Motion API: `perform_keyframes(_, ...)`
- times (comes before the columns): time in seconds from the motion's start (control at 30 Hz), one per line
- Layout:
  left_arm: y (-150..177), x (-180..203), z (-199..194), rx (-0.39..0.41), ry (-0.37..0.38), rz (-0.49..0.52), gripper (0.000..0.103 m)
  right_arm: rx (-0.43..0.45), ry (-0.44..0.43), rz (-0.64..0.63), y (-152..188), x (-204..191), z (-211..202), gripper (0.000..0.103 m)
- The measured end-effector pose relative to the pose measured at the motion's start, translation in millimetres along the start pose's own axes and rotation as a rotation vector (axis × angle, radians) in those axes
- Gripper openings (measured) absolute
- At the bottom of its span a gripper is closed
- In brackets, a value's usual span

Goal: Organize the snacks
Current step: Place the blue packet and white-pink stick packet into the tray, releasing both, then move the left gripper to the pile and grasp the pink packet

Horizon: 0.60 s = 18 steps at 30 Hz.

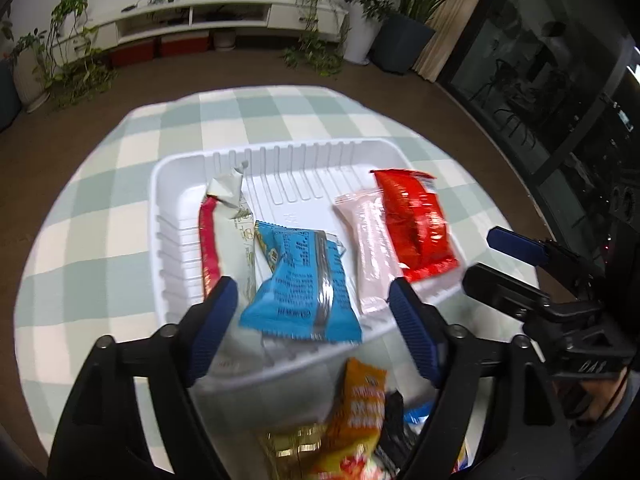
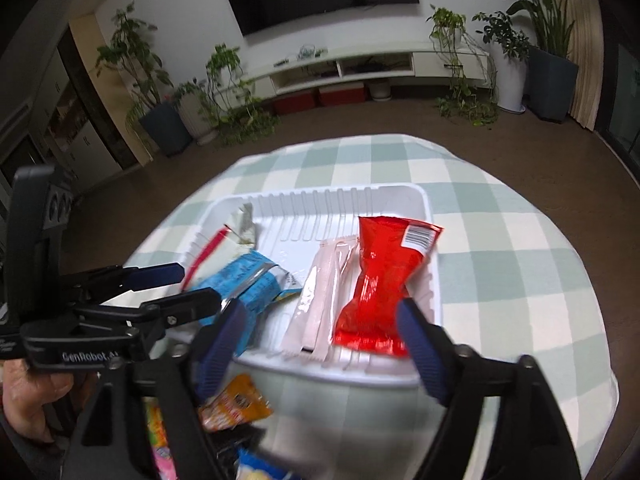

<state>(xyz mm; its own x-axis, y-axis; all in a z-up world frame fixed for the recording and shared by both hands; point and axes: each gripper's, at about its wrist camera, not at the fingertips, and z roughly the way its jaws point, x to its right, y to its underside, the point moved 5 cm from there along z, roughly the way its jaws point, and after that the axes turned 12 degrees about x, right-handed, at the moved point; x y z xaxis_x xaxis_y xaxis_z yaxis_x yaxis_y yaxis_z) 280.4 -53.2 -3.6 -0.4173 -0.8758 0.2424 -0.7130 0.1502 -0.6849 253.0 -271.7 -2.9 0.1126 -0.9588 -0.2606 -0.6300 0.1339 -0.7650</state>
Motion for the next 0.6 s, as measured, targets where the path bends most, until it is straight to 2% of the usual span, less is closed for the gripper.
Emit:
perform_keyframes(0.1,5.7,2.8,-31.8,0.036,0.027,0.031,0.099,0.029,-0.048,0.048,5.6,2.7,-27.9,0.092)
perform_keyframes(0.17,14.4,6.4,-52.5,0.063,0.060,0.072,0.103,0.063,-0.100,0.110,15.0,6.4,-51.4,0.099)
perform_keyframes(0.27,37.0,13.0,-79.7,0.077,0.071,0.187,0.103,0.072,-0.146,0.170,33.0,7.7,-73.9,0.101)
perform_keyframes(0.37,67.2,13.3,-98.2,0.038,0.042,0.318,0.103,0.068,-0.175,0.195,59.1,7.0,-93.3,0.101)
perform_keyframes(0.43,89.1,13.7,-107.9,-0.002,0.064,0.402,0.103,0.055,-0.186,0.196,80.3,4.5,-102.2,0.101)
perform_keyframes(0.6,124.1,6.3,-110.7,-0.073,0.028,0.588,0.103,-0.001,-0.206,0.222,118.7,1.8,-102.1,0.100)
